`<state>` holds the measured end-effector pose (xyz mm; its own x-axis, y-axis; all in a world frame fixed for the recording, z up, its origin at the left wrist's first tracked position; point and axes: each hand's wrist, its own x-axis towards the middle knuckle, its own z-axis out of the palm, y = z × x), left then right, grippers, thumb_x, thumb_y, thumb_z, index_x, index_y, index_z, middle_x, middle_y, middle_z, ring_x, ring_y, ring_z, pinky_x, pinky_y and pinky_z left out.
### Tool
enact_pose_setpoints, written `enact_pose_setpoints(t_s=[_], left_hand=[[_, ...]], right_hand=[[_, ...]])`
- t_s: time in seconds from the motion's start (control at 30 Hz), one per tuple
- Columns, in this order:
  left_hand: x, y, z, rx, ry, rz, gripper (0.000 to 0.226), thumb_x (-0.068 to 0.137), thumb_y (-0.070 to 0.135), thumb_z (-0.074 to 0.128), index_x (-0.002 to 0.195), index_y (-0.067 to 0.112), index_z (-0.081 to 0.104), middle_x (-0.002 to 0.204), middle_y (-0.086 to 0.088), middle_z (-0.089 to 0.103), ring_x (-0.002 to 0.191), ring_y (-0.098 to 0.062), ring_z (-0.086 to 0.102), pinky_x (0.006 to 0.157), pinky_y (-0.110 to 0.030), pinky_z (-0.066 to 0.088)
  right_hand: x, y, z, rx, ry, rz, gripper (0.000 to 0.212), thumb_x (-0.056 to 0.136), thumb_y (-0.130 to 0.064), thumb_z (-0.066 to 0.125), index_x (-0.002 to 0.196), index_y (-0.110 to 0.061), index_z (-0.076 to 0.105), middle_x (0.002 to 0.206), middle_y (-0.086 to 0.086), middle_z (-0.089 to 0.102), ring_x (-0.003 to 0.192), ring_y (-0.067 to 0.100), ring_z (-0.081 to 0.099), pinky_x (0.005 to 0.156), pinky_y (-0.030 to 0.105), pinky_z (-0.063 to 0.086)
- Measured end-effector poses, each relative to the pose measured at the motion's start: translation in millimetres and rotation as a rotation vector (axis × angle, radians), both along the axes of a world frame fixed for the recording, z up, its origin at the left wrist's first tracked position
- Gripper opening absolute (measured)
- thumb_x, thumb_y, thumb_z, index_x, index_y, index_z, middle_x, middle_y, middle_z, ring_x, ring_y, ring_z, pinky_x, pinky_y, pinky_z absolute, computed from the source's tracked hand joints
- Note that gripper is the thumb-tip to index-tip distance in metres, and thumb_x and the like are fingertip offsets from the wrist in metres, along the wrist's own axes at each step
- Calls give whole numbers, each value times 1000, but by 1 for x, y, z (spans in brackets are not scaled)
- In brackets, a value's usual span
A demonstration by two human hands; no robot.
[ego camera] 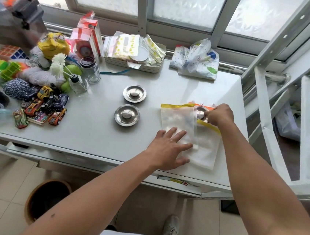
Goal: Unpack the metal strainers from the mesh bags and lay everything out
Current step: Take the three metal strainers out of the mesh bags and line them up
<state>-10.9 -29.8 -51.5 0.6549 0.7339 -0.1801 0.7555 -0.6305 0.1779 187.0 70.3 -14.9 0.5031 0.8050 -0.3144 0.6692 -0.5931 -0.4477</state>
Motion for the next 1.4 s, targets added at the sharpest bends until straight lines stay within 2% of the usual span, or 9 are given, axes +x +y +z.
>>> enact_pose_setpoints(t_s=[0.27, 0.37, 0.47, 0.57, 0.73, 0.9, 1.23, 1.33, 1.4], left_hand=[[3, 3, -1, -43, -21, 21, 57, 92, 66, 34, 145, 43, 32, 164, -3, 14, 150, -28, 6, 116, -49, 14], [-1, 8, 4, -105, -227, 95, 54, 92, 63, 37, 136, 34, 51, 153, 1, 40, 144, -24, 28, 114, -47, 26], [-20, 16, 20, -30, -739, 492, 37, 92, 45, 51, 99, 17, 74, 105, -4, 74, 104, -24, 63, 90, -40, 48], [-60, 34, 38, 69, -936, 960, 37, 96, 31, 51, 75, 5, 66, 77, -14, 70, 77, -33, 60, 68, -38, 42], [-140, 56, 40, 41, -673, 1078, 31, 93, 38, 53, 88, 12, 69, 93, -13, 73, 91, -33, 63, 73, -32, 42], [-176, 62, 22, -175, -409, 1101, 37, 90, 44, 59, 107, 13, 66, 112, -12, 69, 105, -32, 62, 85, -34, 46], [-168, 63, 6, -336, -679, 1163, 18, 84, 29, 71, 70, 18, 73, 75, -6, 75, 79, -24, 72, 81, -41, 60], [-169, 62, 7, -342, -680, 1143, 16, 86, 31, 69, 79, 18, 74, 83, -6, 75, 84, -26, 72, 84, -40, 58], [-167, 59, 13, -223, -566, 1096, 28, 87, 38, 66, 104, 16, 71, 99, -6, 72, 97, -27, 67, 86, -34, 53]], right_hand=[[20, -11, 36, 283, -198, -137, 31, 84, -25, 65, 101, 0, 68, 104, 21, 71, 101, 38, 68, 85, 38, 53], [10, -24, 59, 486, -272, -169, 26, 89, -21, 60, 104, -1, 66, 106, 22, 71, 104, 39, 66, 88, 39, 51], [-23, -35, 70, 642, -127, -29, 20, 89, -23, 64, 96, -5, 66, 94, 13, 71, 92, 33, 65, 81, 35, 49], [-70, -47, 55, 516, 156, 167, 14, 84, -23, 70, 84, -9, 70, 77, 2, 66, 76, 20, 61, 73, 28, 47], [-140, -65, 3, 160, 425, 401, 25, 80, -19, 76, 57, -16, 67, 57, -2, 61, 58, 11, 54, 64, 29, 45], [-173, -76, -18, -12, 464, 424, 20, 80, -24, 77, 65, -13, 71, 55, -2, 60, 53, 7, 51, 54, 22, 40], [-200, -79, -12, -22, 286, 435, 19, 78, -29, 77, 71, -12, 74, 80, 8, 75, 80, 21, 70, 71, 31, 56], [-200, -81, -11, -16, 226, 458, 22, 76, -32, 77, 73, -9, 74, 81, 9, 74, 79, 24, 70, 67, 31, 55], [-196, -82, -7, 6, 195, 472, 24, 78, -32, 75, 76, -8, 74, 81, 10, 74, 80, 25, 69, 67, 32, 54]])
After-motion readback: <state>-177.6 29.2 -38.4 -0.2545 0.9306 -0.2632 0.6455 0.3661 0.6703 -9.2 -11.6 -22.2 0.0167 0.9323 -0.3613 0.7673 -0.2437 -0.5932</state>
